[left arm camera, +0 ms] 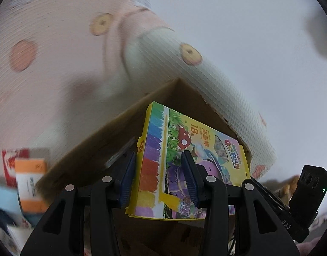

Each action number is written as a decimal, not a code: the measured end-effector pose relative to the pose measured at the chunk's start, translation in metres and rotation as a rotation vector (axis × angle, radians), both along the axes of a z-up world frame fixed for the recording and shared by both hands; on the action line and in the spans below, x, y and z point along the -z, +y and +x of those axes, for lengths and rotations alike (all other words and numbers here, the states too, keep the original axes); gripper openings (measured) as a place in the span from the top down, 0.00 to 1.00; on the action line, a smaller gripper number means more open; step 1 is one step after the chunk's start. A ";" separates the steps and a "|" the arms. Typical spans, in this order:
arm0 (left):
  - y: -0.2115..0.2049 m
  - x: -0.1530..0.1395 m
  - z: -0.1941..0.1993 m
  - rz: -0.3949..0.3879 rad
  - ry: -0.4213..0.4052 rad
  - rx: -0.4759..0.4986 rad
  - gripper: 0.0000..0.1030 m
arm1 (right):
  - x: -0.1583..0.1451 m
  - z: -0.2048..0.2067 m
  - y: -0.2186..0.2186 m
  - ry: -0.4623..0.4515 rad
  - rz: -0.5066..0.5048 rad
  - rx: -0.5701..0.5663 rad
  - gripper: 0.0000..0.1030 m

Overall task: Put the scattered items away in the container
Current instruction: 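Carry the pastel box with both tools over the cardboard box, then lower the pastel box into the cardboard box and open both tools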

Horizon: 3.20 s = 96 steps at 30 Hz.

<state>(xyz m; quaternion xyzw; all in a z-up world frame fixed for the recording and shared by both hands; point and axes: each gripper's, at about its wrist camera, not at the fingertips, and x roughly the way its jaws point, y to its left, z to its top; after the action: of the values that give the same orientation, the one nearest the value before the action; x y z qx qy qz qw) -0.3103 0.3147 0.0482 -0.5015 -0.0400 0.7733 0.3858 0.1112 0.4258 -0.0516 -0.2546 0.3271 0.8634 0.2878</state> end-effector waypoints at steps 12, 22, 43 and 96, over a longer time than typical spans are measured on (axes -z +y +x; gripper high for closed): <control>0.087 0.001 -0.031 -0.192 0.140 0.240 0.63 | 0.008 -0.001 0.026 -0.152 -0.038 0.067 0.65; 0.094 0.009 0.010 -0.291 0.275 0.330 0.50 | -0.014 -0.009 0.024 -0.307 0.156 0.000 0.45; -0.002 0.022 -0.020 -0.144 -0.001 0.138 0.50 | 0.008 -0.131 0.036 -0.551 -0.075 -0.499 0.44; 0.068 0.061 0.009 -0.256 -0.258 0.100 0.62 | -0.001 -0.091 0.095 -0.501 -0.067 -0.143 0.55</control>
<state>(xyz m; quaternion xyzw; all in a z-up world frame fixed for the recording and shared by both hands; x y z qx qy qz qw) -0.3017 0.3832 -0.0126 -0.6431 0.0346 0.6811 0.3483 0.0203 0.5206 -0.0506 -0.4922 0.2550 0.7803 0.2895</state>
